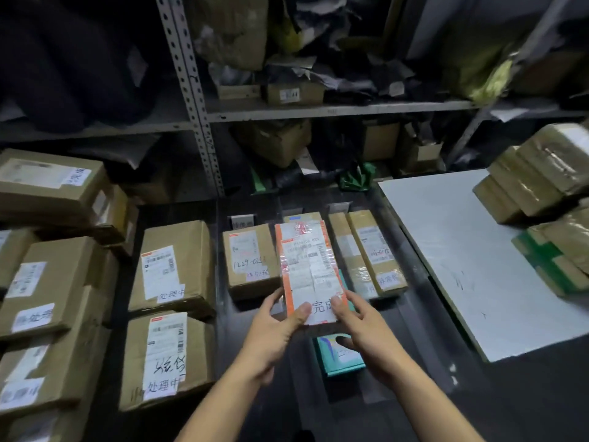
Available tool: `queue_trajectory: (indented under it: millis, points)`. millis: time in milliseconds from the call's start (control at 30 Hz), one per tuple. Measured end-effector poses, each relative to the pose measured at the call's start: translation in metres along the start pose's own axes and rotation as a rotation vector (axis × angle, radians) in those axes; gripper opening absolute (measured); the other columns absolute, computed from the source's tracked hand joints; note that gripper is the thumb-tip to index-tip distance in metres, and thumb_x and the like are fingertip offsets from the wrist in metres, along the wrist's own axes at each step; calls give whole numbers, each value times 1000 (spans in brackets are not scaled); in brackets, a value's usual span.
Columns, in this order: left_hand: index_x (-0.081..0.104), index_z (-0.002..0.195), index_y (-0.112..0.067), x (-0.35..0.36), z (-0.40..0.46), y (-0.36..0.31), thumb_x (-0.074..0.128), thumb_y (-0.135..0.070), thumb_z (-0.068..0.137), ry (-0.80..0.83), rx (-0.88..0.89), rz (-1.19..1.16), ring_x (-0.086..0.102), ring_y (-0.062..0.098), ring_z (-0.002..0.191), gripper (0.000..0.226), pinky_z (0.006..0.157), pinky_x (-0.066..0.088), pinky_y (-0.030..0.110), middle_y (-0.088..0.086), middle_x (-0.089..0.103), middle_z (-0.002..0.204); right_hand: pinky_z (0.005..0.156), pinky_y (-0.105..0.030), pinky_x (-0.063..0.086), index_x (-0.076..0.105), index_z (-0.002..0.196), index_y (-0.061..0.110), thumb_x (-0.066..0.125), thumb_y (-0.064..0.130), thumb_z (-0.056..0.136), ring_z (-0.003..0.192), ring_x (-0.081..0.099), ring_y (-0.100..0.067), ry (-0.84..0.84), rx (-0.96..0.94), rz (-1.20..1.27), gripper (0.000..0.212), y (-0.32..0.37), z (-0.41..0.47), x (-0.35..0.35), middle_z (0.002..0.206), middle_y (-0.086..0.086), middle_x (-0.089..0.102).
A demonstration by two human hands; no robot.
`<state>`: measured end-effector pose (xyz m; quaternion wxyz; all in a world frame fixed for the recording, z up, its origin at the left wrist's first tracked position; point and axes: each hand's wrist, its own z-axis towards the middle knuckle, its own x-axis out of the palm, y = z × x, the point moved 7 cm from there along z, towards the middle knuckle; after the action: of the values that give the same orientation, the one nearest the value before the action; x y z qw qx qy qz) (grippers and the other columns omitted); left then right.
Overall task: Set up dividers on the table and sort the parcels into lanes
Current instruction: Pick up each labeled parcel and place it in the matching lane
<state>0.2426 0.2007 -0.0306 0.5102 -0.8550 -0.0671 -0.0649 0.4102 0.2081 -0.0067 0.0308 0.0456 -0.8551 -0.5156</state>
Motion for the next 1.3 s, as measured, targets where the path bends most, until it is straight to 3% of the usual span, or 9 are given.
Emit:
queue_trajectory:
  millis: [100,200,367,467,667,767,1000,1167,1300]
  points:
    - [51,128,-30,27,14,4,82,-43,62,-13,3,3,71,12,98,75,81,56,26,-4,76,105,90,-44,58,65,124,21,69,43,83,101,72,-22,-16,-6,58,47,-3,13,-27,108,-3,76]
    - [56,123,-28,43,29,0,77,-45,68,-35,28,29,70,6,98,62,78,54,21,-2,73,114,93,-43,54,69,118,16,65,33,93,100,73,-22,-4,8,108,31,-5,38,-41,106,-4,76]
    - [28,152,-18,32,56,-26,70,-52,74,-215,73,132,47,9,124,96,98,38,27,4,45,148,72,-31,58,70,117,18,60,32,98,81,73,-15,-36,19,80,26,2,99,-43,101,-3,77]
    - [27,153,-18,23,74,-41,68,-52,77,-265,102,145,44,17,134,92,102,35,28,7,41,152,92,-45,57,70,112,21,58,33,99,97,72,-22,-55,42,55,21,3,140,-43,100,0,77]
    - [33,150,-19,20,104,-60,66,-56,71,-262,148,110,50,5,118,93,89,38,16,3,47,147,93,-46,56,68,107,29,52,36,101,105,67,-20,-102,22,-77,19,9,195,-42,110,1,74]
    - [37,148,-21,18,113,-60,66,-56,69,-257,156,89,53,-4,106,91,82,39,10,1,50,145,96,-46,54,68,117,24,50,38,101,109,65,-20,-132,19,-142,28,4,208,-39,111,2,72]
    - [38,147,-25,5,119,-54,63,-60,71,-267,144,94,48,1,116,88,79,36,8,-3,48,146,87,-36,58,64,128,21,49,35,102,101,66,-14,-188,48,-205,33,-5,214,-37,107,5,71]
    - [38,147,-24,1,117,-54,63,-56,73,-264,139,91,46,1,115,85,78,36,7,-3,47,146,54,-10,46,66,125,20,49,33,103,84,62,0,-298,22,-230,31,1,212,-37,101,8,70]
    - [39,147,-24,-2,111,-55,63,-58,71,-258,137,93,47,2,117,87,82,37,9,-2,48,146,59,-16,47,65,124,21,49,34,102,87,65,-4,-324,45,-235,30,1,207,-33,107,5,71]
